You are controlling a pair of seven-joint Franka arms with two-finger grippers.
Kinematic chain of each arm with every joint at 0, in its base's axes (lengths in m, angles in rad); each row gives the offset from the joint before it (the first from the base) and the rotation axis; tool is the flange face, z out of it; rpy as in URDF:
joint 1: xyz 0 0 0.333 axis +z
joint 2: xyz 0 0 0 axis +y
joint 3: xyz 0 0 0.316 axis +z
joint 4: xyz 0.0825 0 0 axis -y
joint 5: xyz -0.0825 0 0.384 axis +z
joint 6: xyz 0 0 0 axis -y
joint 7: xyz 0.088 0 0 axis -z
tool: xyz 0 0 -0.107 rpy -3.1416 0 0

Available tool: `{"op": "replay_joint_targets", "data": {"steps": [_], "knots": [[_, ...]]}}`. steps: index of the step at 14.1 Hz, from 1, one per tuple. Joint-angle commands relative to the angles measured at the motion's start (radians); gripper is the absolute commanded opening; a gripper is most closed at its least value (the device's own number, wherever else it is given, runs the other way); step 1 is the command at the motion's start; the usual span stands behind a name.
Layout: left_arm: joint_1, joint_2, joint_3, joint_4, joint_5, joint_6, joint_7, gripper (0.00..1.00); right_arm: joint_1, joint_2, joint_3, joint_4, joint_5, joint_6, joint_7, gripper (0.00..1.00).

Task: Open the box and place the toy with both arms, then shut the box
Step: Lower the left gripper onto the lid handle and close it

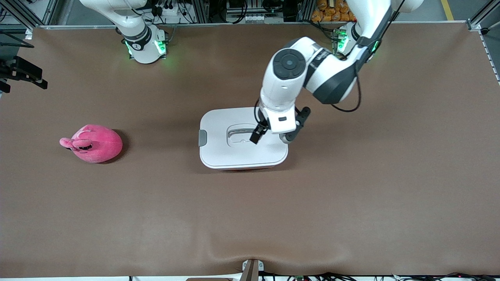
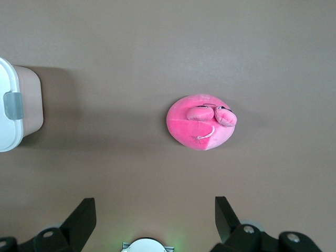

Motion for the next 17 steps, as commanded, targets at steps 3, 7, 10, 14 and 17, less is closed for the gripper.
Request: {"op": "replay_joint_targets", "data": {"steps": [3,7,10,14,17], "knots": [[-0.060,0.063,0.015,0.034,0.020,0.066,-0.222,1.00,-0.022,0.017,0.009,0.019,-0.003,-0.008,0.003,1.00],[-0.074,0.071,0.015,0.033,0.018,0.074,-0.406,0.86,-0.023,0.017,0.009,0.019,-0.003,-0.008,0.003,1.00],[-0.075,0.088,0.015,0.033,0.018,0.074,-0.530,0.82,-0.023,0.017,0.009,0.019,-0.003,-0.008,0.003,1.00],[-0.091,0.113,0.017,0.033,0.020,0.074,-0.603,0.74,-0.023,0.017,0.009,0.019,-0.003,-0.006,0.003,1.00],[-0.091,0.120,0.017,0.033,0.035,0.090,-0.662,0.69,-0.023,0.019,0.009,0.019,-0.003,-0.008,0.003,1.00]]}}
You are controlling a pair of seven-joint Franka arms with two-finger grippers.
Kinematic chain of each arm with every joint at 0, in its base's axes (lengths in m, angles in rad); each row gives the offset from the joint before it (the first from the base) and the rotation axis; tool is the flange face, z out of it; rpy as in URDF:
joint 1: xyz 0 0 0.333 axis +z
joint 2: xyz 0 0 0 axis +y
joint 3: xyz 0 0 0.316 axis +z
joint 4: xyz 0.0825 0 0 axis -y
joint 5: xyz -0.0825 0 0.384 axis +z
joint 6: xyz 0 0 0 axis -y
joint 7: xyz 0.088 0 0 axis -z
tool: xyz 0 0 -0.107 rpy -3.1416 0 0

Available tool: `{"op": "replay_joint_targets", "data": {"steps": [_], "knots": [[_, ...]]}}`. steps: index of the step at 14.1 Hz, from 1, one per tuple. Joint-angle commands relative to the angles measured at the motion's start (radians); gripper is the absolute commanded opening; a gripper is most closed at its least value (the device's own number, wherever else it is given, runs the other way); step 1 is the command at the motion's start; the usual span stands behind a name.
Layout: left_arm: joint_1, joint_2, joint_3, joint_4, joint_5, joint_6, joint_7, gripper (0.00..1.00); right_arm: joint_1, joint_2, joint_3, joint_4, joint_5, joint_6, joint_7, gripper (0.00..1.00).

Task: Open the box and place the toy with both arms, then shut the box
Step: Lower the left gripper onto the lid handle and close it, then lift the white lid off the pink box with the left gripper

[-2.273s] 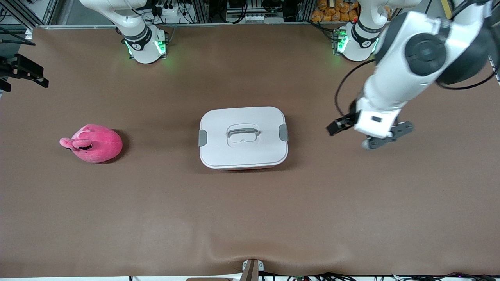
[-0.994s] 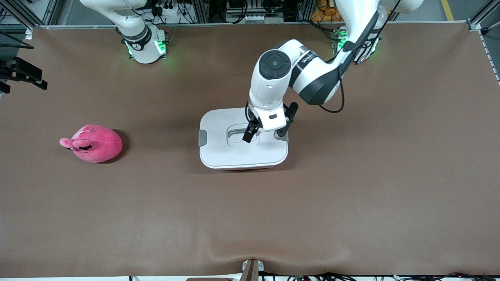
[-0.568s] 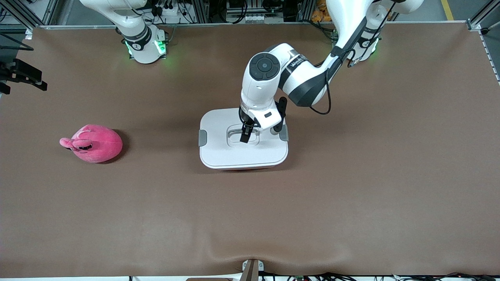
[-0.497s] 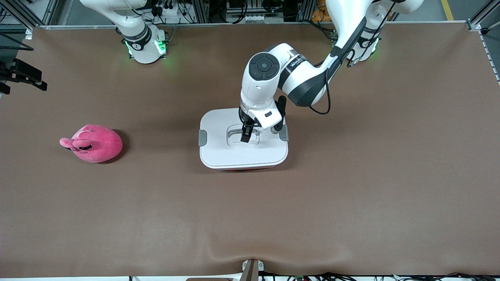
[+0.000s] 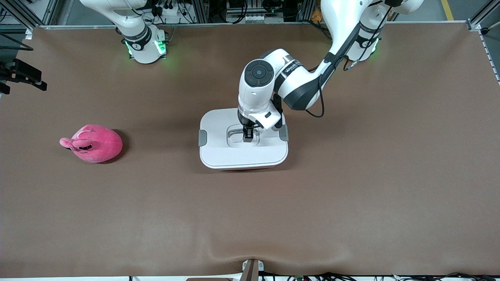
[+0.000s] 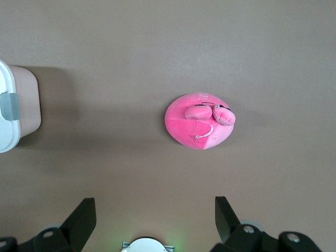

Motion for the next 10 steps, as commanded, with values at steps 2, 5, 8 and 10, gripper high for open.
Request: {"op": "replay_joint_targets", "data": {"steps": [2,5,8,10], "knots": [[-0.026,0.024,0.012,0.027,0.042,0.014,-0.048,0.60,-0.016,0.012,0.009,0.019,-0.003,-0.008,0.003,1.00],[-0.030,0.029,0.010,0.027,0.051,0.014,-0.046,0.38,-0.017,0.012,0.009,0.019,-0.003,-0.008,0.003,1.00],[-0.030,0.029,0.010,0.027,0.050,0.014,-0.038,0.18,-0.016,0.012,0.009,0.019,-0.003,-0.008,0.003,1.00],[-0.030,0.027,0.010,0.028,0.051,0.014,-0.035,0.10,-0.017,0.012,0.009,0.019,-0.003,-0.008,0.003,1.00]]}}
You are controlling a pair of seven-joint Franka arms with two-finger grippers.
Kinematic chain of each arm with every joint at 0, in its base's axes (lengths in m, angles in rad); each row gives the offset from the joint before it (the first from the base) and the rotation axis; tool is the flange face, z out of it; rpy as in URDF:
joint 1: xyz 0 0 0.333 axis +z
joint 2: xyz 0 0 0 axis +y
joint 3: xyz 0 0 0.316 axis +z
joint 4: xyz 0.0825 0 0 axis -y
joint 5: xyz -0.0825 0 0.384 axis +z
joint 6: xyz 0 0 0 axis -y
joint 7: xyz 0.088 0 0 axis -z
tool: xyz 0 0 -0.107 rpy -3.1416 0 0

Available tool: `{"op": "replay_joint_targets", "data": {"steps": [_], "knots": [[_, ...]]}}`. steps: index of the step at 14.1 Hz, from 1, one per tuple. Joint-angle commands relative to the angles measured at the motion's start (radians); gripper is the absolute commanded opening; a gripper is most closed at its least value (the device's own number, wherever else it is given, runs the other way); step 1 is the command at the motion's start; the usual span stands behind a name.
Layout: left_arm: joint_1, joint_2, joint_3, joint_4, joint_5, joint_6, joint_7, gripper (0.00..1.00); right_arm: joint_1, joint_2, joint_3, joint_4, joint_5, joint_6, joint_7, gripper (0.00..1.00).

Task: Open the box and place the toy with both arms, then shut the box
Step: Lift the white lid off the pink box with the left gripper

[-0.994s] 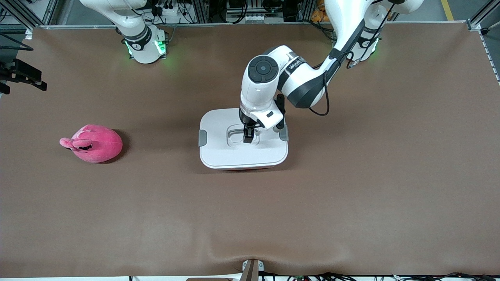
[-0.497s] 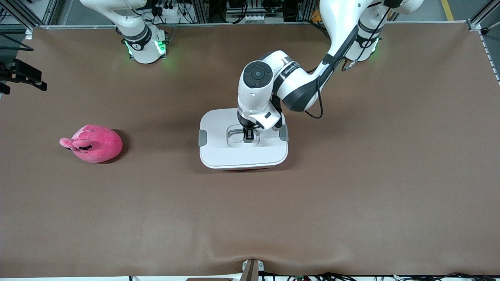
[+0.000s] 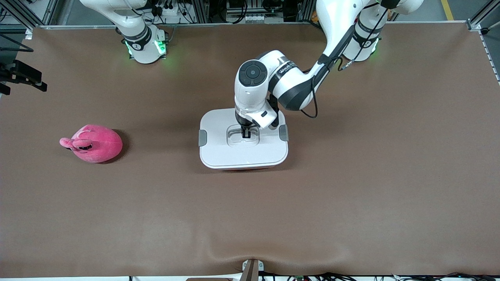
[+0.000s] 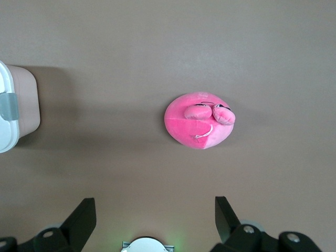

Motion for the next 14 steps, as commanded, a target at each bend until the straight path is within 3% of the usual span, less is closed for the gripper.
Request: {"op": "replay_joint_targets", "data": {"steps": [1,3,14], "knots": [[-0.011,0.012,0.008,0.028,0.021,0.004,-0.014,0.06,-0.015,0.008,0.009,0.019,-0.003,-0.008,0.003,1.00],[-0.011,0.012,0.008,0.033,0.021,0.004,-0.011,0.00,-0.015,0.008,0.009,0.019,-0.001,-0.008,0.005,1.00],[-0.011,0.001,0.010,0.051,0.021,0.004,0.020,0.00,-0.013,0.014,0.009,0.019,-0.001,-0.011,0.005,1.00]]}}
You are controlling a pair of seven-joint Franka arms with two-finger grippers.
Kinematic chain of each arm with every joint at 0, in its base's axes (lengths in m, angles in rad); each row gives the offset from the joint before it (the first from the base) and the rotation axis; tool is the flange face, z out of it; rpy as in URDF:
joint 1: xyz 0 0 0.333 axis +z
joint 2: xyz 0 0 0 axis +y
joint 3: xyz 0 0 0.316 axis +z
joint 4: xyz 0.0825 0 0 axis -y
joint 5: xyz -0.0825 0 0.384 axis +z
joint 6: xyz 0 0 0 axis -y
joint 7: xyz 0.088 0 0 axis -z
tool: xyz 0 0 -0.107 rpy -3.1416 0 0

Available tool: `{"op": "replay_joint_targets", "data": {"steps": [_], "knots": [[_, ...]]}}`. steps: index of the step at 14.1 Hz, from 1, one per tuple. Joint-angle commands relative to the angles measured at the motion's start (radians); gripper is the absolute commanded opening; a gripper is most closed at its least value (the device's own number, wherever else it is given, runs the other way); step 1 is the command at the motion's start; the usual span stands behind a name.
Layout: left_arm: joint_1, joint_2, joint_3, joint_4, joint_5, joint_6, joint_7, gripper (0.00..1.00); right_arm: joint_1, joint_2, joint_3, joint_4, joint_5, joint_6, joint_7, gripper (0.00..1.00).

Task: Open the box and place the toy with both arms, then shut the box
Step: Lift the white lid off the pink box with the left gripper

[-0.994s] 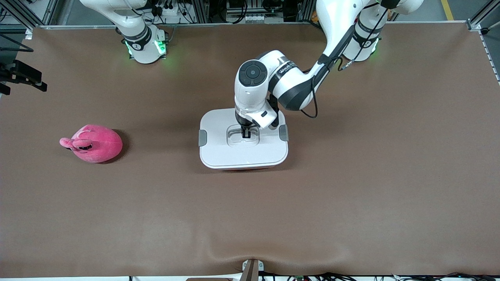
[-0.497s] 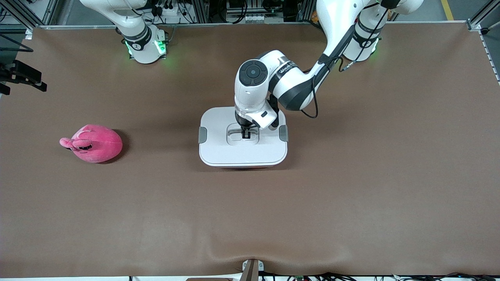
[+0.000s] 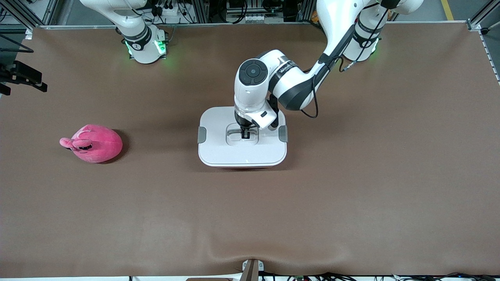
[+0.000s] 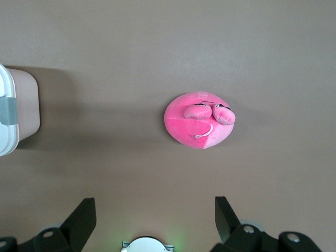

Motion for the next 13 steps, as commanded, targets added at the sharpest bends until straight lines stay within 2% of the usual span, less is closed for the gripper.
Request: {"op": "replay_joint_targets", "data": {"steps": [1,6,10,13], "knots": [[-0.011,-0.001,0.008,0.032,0.019,0.000,0.004,0.00,-0.012,0.009,0.009,0.019,-0.001,-0.012,0.005,1.00],[-0.011,-0.030,0.010,0.032,0.034,-0.009,0.002,0.00,-0.006,0.012,0.009,0.015,-0.003,-0.014,0.005,1.00],[0.017,-0.092,0.020,0.030,0.069,-0.067,0.004,0.00,-0.012,0.019,0.009,0.012,-0.004,-0.015,0.002,1.00],[0.050,-0.151,0.023,0.030,0.108,-0.112,0.074,0.00,-0.014,0.048,0.008,0.012,-0.004,-0.017,-0.003,1.00]]}}
